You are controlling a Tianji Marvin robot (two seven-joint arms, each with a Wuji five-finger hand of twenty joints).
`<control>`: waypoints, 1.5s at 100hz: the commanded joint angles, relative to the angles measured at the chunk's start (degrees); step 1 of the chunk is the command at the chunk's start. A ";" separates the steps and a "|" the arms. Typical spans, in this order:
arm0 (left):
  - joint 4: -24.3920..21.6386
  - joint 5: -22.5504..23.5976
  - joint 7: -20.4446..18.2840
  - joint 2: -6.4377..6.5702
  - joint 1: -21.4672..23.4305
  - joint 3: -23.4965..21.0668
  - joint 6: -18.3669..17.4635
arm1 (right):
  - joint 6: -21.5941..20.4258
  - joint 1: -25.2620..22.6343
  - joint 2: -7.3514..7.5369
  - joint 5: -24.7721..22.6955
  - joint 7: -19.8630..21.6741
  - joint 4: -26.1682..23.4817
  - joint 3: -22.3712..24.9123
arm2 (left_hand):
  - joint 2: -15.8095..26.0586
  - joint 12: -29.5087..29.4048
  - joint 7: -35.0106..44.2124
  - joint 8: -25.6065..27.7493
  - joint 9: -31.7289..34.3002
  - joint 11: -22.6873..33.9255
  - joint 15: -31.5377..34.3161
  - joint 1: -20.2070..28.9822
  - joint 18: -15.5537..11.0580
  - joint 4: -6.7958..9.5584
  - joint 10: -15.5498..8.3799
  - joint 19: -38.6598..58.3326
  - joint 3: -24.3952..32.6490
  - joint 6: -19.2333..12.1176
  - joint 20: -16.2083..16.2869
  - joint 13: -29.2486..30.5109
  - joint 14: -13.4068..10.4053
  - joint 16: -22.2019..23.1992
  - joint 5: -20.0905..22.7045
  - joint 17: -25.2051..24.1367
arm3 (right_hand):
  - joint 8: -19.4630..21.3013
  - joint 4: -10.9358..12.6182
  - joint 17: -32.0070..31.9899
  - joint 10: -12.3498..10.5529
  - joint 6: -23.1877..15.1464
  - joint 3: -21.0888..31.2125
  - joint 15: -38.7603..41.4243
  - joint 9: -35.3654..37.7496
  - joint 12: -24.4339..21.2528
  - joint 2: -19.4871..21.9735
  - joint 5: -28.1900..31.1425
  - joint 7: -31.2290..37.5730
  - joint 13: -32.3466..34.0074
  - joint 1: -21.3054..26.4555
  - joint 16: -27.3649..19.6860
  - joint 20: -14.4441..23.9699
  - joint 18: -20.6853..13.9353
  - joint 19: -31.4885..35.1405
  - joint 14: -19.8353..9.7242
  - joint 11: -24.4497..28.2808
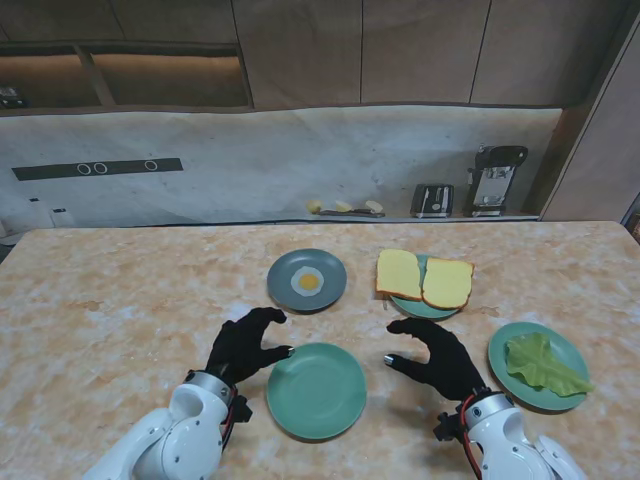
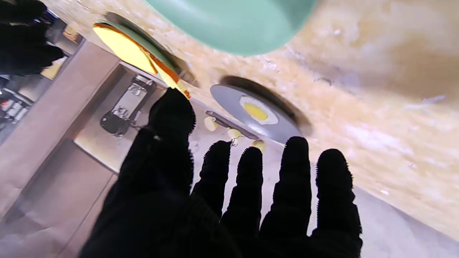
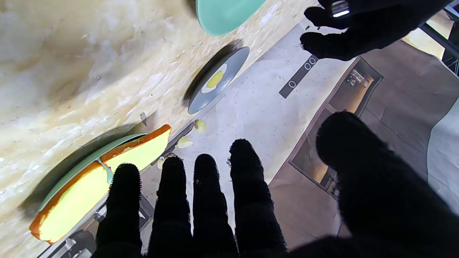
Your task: Prepare sandwich (Bread, lettuce, and egg)
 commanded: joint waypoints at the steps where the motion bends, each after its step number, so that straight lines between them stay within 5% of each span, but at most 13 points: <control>1: -1.31 0.38 -1.27 1.06 1.06 -1.20 -0.33 | 0.06 0.43 0.00 -0.41 1.24 -0.53 0.02 | 1.15 -2.38 -2.18 -1.37 -1.50 -2.62 -3.00 -0.48 -0.62 1.32 -0.54 -3.39 -2.59 -0.62 -2.43 -1.61 -0.83 -2.31 1.08 -1.53 | 0.13 -0.12 -0.78 0.23 -0.18 -0.21 -0.38 0.64 0.41 0.71 -0.10 -0.20 0.82 0.20 0.94 -0.39 0.14 0.53 -0.35 0.10; 21: -2.55 0.32 -3.38 1.75 4.11 -5.91 -7.24 | -0.68 2.52 0.40 -2.46 2.34 -0.70 0.81 | 2.24 -8.97 -7.26 -5.04 -2.25 -7.53 -9.45 -2.21 -1.54 1.24 -0.30 -9.91 -6.03 -1.01 -8.82 -2.88 -1.75 -8.34 2.54 -2.24 | 0.09 -0.15 -0.86 0.29 -0.17 -0.40 -0.58 0.69 0.37 0.60 -0.19 -0.34 0.94 0.26 0.79 -0.43 0.24 0.44 -0.19 -0.02; 40: -2.82 2.24 -3.78 2.21 6.49 -8.30 -11.24 | -0.87 6.52 0.93 -6.10 3.40 1.11 1.58 | 2.36 -10.07 -8.11 -5.53 -2.87 -8.37 -10.38 -3.83 -1.21 1.10 -0.69 -10.78 -6.56 -2.24 -9.91 -3.57 -1.89 -9.31 2.30 -2.79 | 0.06 -0.11 -0.88 0.45 -0.05 -0.73 -0.65 0.74 0.34 0.67 -0.24 -0.56 1.00 0.45 0.72 -0.48 0.35 0.36 -0.02 -0.24; 72: -3.52 2.42 -3.01 2.07 8.16 -10.08 -11.82 | 6.50 14.72 1.38 -10.64 4.61 7.31 1.66 | 3.19 -9.55 -6.95 -4.41 -2.76 -7.49 -9.38 -3.82 -0.74 1.10 -0.83 -9.02 -6.40 -2.47 -9.10 -3.50 -1.59 -8.78 1.84 -2.55 | 0.04 0.03 -0.58 1.08 1.30 -1.42 -0.66 0.64 0.49 0.53 -0.02 -0.93 1.27 0.88 0.71 -0.40 0.61 1.00 0.69 -0.13; 99: -3.42 1.22 -3.50 2.03 8.29 -10.93 -12.35 | 15.93 19.47 0.65 -9.78 3.28 11.15 1.46 | 5.65 -9.08 -6.38 -3.70 -1.90 -7.16 -8.80 -4.56 -0.48 0.93 -0.85 -8.22 -6.53 -2.35 -8.40 -2.85 -1.32 -8.37 1.75 -2.33 | -0.16 0.06 -0.48 2.12 2.65 -2.27 -0.88 0.35 0.60 -0.11 -0.52 -1.65 1.98 0.18 0.57 -0.44 0.91 2.53 2.18 0.56; 150: -2.98 -0.09 -4.04 1.98 7.88 -12.06 -13.07 | 25.57 29.96 -0.79 -8.76 -1.60 23.73 -1.17 | 6.84 -8.63 -7.42 -3.80 -1.51 -7.20 -8.41 -4.95 -0.32 0.84 -0.74 -7.27 -6.77 -1.57 -7.53 -2.70 -1.19 -7.91 2.34 -2.13 | -1.01 0.21 0.49 3.42 6.60 -3.58 -0.79 1.14 1.00 -1.59 -0.17 -2.93 4.69 -0.96 0.61 -1.33 1.41 6.00 4.09 2.07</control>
